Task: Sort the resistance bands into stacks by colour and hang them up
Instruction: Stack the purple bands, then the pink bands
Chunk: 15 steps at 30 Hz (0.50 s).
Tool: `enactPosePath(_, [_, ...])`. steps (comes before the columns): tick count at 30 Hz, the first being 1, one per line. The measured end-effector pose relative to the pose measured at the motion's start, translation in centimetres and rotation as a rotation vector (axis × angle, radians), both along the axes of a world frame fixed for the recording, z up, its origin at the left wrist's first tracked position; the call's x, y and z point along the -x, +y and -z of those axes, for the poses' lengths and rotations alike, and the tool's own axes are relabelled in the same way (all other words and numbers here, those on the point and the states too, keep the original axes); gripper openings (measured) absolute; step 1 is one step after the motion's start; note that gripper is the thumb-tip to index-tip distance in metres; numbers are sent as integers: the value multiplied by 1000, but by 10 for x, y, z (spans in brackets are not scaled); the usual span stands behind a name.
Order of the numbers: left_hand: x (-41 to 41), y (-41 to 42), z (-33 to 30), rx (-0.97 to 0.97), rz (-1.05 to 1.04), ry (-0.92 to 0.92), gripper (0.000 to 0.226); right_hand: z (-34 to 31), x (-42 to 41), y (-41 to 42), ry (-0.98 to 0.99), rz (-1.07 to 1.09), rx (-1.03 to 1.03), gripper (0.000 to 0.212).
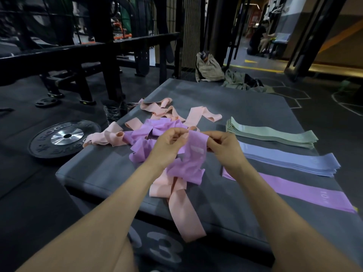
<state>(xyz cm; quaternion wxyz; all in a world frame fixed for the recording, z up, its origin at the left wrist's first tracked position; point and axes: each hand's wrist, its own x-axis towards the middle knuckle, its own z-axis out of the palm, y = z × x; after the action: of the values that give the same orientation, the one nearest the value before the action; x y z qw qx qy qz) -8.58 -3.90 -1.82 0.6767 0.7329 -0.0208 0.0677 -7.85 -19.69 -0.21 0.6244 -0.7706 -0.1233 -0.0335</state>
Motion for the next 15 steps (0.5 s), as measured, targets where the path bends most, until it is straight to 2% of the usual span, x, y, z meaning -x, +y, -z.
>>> enactPosePath(5, [-1, -7, 0, -129, 45, -40, 25, 0, 2, 1, 45, -98, -121, 26])
enactPosePath(9, [-1, -6, -2, -130, -31, -53, 25, -1, 1, 1, 157, -194, -307, 24])
enactPosePath(11, [0, -4, -2, -88, -32, -54, 23, 2, 2, 3, 179, -235, -254, 19])
enactPosePath(15, [2, -2, -5, 83, -46, -6, 25, 12, 2, 10, 121, -151, 49, 18])
